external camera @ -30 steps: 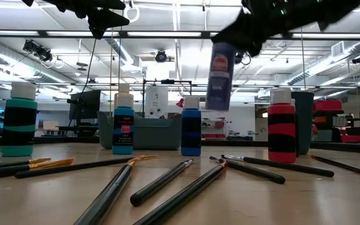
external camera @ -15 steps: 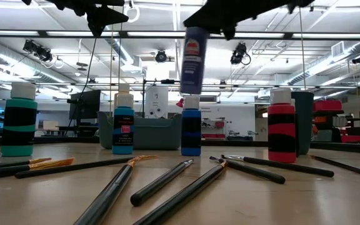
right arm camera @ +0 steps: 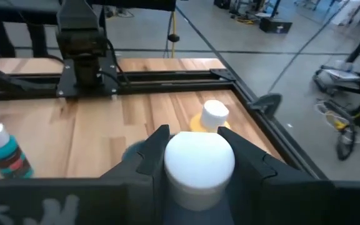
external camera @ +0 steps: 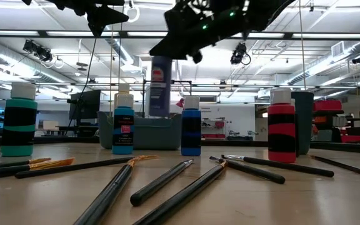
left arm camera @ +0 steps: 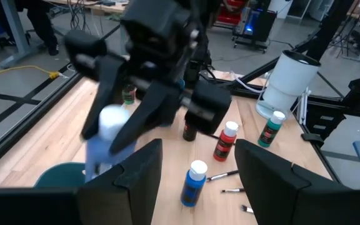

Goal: Pick & Place Paint Supplies
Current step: Put the purple paint bottle into the blue bin

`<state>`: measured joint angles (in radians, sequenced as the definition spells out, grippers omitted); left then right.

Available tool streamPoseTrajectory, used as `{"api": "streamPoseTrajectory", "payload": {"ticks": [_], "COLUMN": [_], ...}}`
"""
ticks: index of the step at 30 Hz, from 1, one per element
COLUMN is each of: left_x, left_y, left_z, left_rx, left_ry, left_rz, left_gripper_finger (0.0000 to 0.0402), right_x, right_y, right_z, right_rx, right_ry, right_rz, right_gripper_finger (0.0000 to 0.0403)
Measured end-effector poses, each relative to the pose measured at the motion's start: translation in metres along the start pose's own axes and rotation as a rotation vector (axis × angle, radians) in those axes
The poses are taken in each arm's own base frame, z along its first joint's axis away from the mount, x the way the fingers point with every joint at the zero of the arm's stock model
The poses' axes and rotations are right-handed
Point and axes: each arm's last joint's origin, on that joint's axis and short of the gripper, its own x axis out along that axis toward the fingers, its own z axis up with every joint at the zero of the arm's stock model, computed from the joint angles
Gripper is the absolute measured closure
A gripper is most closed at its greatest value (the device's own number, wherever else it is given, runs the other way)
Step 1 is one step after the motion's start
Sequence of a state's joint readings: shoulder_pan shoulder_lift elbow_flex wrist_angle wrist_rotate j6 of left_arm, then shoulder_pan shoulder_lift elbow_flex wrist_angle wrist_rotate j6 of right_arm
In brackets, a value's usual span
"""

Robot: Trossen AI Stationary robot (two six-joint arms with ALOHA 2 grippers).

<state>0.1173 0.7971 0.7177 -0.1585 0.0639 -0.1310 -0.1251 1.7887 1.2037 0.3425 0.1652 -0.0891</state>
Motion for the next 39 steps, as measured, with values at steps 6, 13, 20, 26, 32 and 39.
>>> {"api": "streamPoseTrajectory", "payload": {"ticks": [6, 13, 20, 26, 32, 39], "left_x": [0.0, 0.0, 0.0, 0.0, 0.0, 0.0], "left_y": [0.0, 0.0, 0.0, 0.0, 0.0, 0.0], "left_z": [0.0, 0.0, 0.0, 0.0, 0.0, 0.0], "left_rx": [0.0, 0.0, 0.0, 0.011, 0.012, 0.012], "left_ry": [0.0, 0.0, 0.001, 0.001, 0.001, 0.001], "left_rz": [0.0, 0.0, 0.0, 0.0, 0.0, 0.0], "left_gripper_finger": [0.0192, 0.0192, 0.0192, 0.0192, 0.0192, 0.0192], "right_x": [0.033, 0.059, 0.065, 0.067, 0.067, 0.066], "right_y": [-0.008, -0.015, -0.026, -0.036, -0.039, -0.038], "right_z": [-0.01, -0.029, -0.036, -0.038, -0.042, -0.045], "right_rx": [0.003, 0.019, 0.046, 0.046, 0.05, 0.048], "right_ry": [0.024, 0.06, 0.048, 0.046, 0.083, 0.117], "right_rz": [-0.027, -0.042, -0.035, -0.054, -0.056, -0.053], "right_gripper_finger": [0.0289, 0.0289, 0.0289, 0.0286, 0.028, 0.0279]}}
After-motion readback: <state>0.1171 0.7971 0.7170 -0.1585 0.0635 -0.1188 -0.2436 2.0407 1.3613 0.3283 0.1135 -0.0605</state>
